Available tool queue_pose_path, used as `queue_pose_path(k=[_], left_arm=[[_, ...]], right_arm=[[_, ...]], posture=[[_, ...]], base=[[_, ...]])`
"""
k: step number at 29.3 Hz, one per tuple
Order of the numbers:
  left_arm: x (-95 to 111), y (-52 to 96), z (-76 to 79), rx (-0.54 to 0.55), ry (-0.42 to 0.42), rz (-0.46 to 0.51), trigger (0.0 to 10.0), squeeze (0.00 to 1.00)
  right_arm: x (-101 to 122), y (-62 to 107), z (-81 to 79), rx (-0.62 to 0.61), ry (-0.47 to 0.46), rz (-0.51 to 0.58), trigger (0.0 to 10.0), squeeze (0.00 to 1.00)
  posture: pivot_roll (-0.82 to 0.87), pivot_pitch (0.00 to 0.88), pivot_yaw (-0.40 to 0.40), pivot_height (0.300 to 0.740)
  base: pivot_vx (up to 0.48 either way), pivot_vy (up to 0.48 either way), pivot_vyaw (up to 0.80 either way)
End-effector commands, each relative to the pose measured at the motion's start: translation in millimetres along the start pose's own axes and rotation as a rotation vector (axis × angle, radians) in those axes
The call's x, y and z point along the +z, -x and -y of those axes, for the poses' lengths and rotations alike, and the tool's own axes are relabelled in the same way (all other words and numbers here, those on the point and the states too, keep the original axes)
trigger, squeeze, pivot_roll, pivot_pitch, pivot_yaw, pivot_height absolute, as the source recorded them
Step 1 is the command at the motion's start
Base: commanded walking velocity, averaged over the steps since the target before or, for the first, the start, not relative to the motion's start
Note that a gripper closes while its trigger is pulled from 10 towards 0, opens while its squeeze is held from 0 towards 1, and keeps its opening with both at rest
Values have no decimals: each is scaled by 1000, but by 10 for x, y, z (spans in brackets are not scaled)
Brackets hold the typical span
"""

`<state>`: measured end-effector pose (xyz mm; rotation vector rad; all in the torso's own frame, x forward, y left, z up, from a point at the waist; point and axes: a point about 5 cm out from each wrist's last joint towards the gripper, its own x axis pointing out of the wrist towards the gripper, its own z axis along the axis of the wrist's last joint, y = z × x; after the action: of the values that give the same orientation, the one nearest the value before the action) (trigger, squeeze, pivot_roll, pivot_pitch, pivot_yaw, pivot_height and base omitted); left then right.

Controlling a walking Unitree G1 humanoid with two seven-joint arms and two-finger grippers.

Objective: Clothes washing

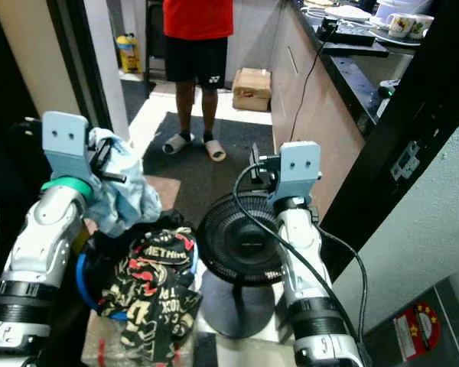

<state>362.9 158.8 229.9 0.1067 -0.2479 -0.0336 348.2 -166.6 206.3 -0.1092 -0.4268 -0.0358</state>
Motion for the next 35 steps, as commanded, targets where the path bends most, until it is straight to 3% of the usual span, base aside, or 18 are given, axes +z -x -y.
queue_pose_path(k=[1,11,35], left_arm=[[87,-31,42,-17,-5,46,10000,0],[57,-23,56,-1,13,41,10000,0],[45,7,16,25,15,47,10000,0]], right_arm=[[5,19,71,-31,1,4,10000,0],[7,16,62,-15,13,2,10000,0],[14,-41,6,14,2,-1,10000,0]], posture=[[42,0,61,740],[31,0,26,740],[48,0,7,740]], base=[[0,0,0],[0,0,0],[-322,0,0]])
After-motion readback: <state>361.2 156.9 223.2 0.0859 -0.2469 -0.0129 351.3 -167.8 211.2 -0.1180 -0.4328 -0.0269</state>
